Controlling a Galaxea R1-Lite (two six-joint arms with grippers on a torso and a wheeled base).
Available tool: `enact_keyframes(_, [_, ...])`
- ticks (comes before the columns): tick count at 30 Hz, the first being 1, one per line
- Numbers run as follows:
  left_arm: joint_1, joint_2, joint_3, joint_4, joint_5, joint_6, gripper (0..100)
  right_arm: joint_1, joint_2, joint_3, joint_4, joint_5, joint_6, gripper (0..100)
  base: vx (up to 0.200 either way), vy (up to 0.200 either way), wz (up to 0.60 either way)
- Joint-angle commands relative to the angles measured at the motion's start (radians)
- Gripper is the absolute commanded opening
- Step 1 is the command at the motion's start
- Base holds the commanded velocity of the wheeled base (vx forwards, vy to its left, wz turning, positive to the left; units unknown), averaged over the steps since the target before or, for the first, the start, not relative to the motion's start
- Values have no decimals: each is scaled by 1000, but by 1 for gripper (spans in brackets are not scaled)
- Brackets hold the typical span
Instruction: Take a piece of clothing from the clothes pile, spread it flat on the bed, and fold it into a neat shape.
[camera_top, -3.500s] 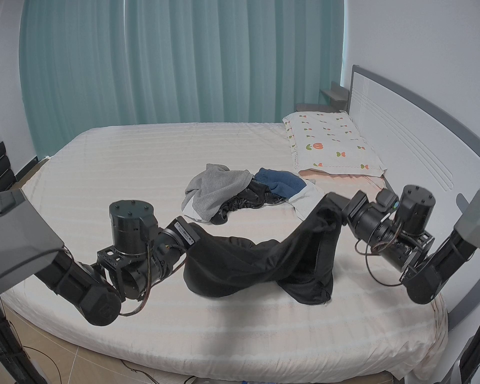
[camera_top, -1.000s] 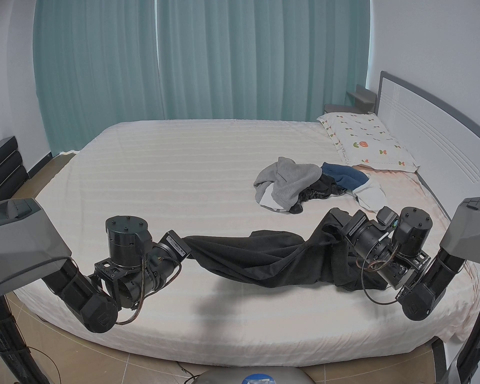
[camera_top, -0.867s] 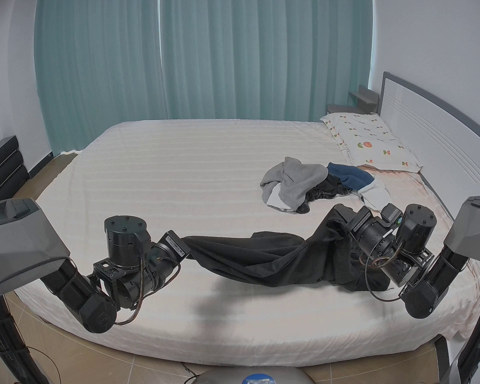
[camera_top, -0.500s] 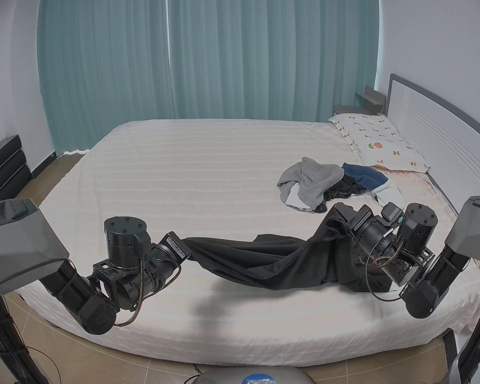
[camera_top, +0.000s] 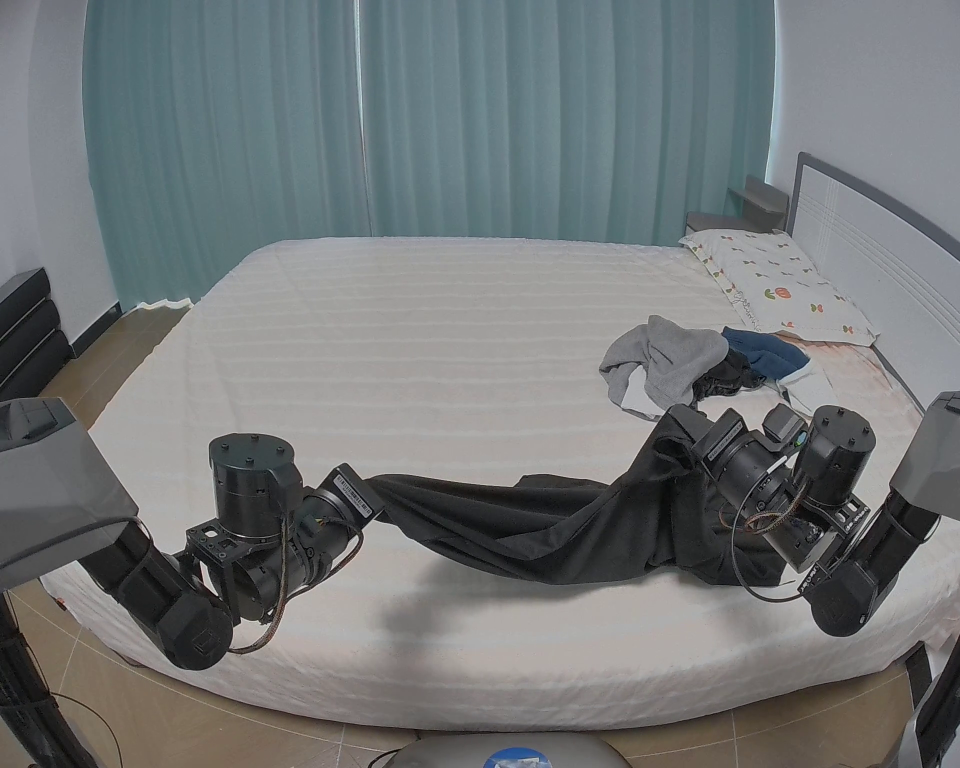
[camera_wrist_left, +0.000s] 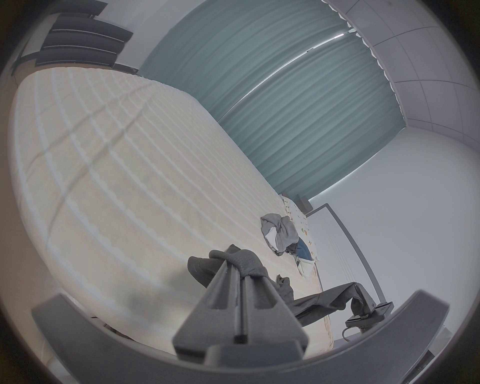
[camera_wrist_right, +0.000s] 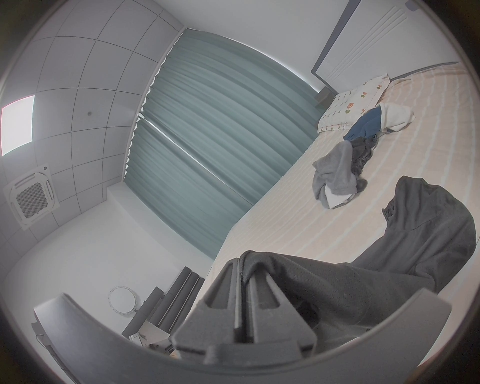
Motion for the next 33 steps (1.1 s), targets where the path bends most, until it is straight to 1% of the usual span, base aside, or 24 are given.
enact_keyframes(1, [0, -1, 0, -1, 1, -1, 0, 1, 1, 1, -14, 2, 2, 0, 0, 200, 0])
enact_keyframes(10, [0, 1, 1, 1, -1, 1, 0, 1, 1, 4, -14, 8, 2, 0, 0, 200, 0])
enact_keyframes(16, [-11, -2, 3, 1, -1, 1, 0, 4, 0, 12, -14, 3, -6, 0, 0, 0, 0])
enact_keyframes(22, [-38, -22, 14, 1, 2, 2, 0, 35, -31, 37, -14, 0, -8, 0, 0, 0, 0])
enact_keyframes(26, [-69, -55, 21, 10, 5, 2, 0, 53, -57, 50, -14, -1, -9, 0, -200, 0, 0])
enact_keyframes(28, [-90, -93, 37, 11, 5, 5, 0, 67, -100, 57, -14, -3, -12, 0, -200, 0, 0])
enact_keyframes(33, [-104, -188, 52, 28, 5, 45, 0, 92, -232, 89, -3, -3, -35, 0, -200, 0, 0])
